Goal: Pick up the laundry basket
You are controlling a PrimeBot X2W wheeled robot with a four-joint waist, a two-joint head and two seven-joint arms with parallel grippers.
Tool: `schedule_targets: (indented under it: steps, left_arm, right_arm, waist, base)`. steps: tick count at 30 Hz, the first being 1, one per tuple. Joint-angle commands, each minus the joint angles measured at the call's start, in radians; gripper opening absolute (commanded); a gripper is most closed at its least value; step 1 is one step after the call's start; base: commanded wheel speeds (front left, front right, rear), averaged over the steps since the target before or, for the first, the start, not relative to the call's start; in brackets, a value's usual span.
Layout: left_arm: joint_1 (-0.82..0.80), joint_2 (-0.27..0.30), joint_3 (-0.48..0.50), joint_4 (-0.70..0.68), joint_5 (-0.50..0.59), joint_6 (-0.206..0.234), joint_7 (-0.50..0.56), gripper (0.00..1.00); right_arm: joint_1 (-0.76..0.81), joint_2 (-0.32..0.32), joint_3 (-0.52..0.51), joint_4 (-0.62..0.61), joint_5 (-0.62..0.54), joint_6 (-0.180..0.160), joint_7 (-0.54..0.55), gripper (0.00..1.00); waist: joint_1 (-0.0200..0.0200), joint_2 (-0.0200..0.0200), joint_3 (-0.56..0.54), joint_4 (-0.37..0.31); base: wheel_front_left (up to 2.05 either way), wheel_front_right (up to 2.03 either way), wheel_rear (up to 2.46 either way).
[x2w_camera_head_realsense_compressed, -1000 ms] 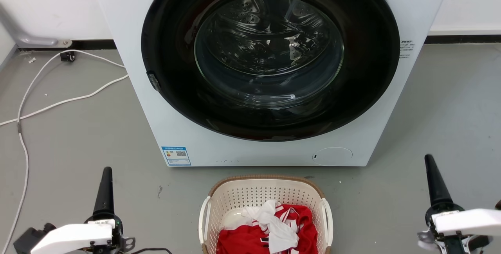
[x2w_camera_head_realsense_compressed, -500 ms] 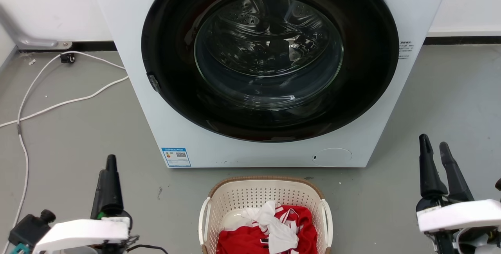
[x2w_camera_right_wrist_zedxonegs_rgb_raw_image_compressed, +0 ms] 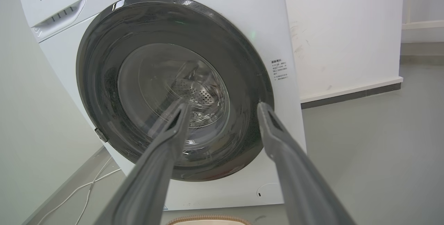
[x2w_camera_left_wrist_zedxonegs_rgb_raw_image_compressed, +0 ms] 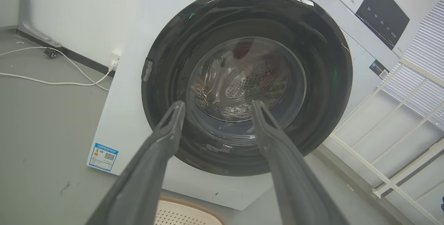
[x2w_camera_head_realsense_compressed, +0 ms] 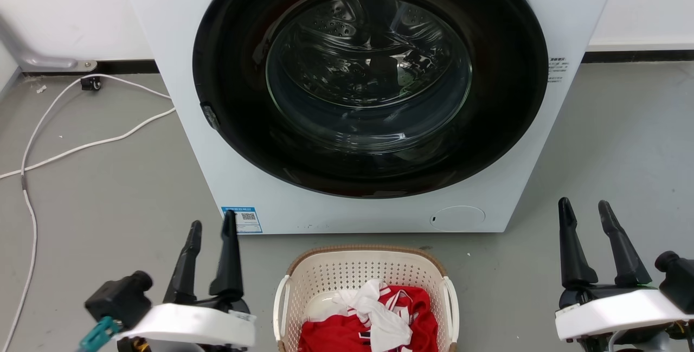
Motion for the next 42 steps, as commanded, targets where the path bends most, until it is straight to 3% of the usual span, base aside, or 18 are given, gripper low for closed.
schedule_targets:
  steps: [1, 13, 42]
  left_arm:
    - [-0.002, 0.003, -0.011, -0.02, 0.038, 0.007, -0.008, 1.0]
    - [0.015, 0.003, -0.066, -0.027, 0.188, 0.074, -0.039, 1.0]
    - [0.053, 0.016, -0.169, 0.072, 0.485, 0.102, -0.102, 1.0]
  right_arm:
    - [0.0, -0.003, 0.002, -0.017, -0.034, 0.0, -0.009, 1.0]
    - [0.021, -0.002, 0.004, -0.007, -0.18, 0.0, -0.04, 1.0]
    - [0.063, -0.002, 0.0, 0.074, -0.414, 0.0, -0.103, 1.0]
  waist:
    - [0.0, 0.0, 0.0, 0.0]
    - [0.0, 0.0, -0.003, -0.003]
    - [0.0, 0.0, -0.017, -0.011]
  base:
    - [0.0, 0.0, 0.0]
    - [0.0, 0.0, 0.0]
    - [0.0, 0.0, 0.0]
